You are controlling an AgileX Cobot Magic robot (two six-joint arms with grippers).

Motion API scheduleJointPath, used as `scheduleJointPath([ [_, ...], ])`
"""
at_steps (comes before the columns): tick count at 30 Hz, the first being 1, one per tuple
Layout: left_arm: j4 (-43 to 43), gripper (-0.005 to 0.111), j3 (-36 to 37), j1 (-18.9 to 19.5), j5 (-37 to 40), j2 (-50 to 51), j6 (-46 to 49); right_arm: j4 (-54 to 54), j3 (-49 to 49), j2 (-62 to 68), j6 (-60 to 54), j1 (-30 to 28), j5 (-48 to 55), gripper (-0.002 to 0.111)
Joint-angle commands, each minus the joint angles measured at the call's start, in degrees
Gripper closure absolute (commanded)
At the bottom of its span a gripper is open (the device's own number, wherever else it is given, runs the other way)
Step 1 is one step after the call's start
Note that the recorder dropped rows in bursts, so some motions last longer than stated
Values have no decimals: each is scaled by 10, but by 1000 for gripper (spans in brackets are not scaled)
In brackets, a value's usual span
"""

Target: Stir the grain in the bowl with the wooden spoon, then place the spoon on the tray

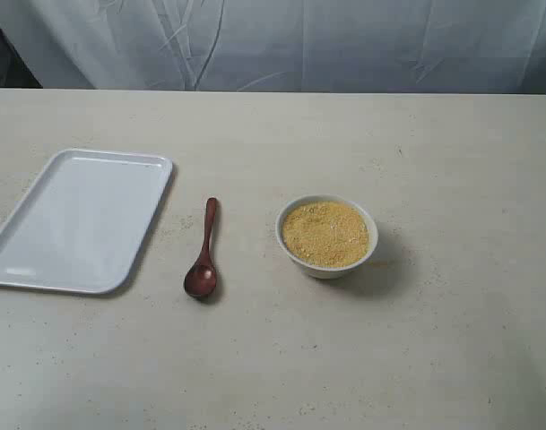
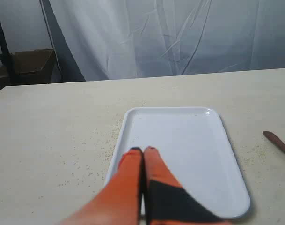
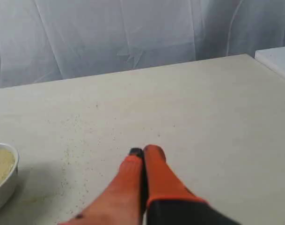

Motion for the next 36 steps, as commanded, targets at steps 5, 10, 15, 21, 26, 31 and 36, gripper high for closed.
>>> scheduleJointPath([
  [5,1,107,1,-2,-7,-3,-2,-4,1,-4,-1,-1,-224,109],
  [10,1,107,1,-2,-7,-3,-2,-4,1,-4,-1,-1,-329,109],
  [15,1,107,1,-2,-7,-3,-2,-3,1,-4,-1,-1,-391,109],
  [21,1,107,1,-2,-7,-3,-2,2,1,-4,-1,-1,-478,109],
  [26,1,107,1,-2,-7,-3,-2,2,1,-4,-1,-1,-514,109],
  [31,1,107,1,-2,-7,-3,-2,2,-4,-4,14,-1,-464,109],
  [36,1,107,1,-2,-7,-3,-2,17,-150,42,14,-1,-131,109],
])
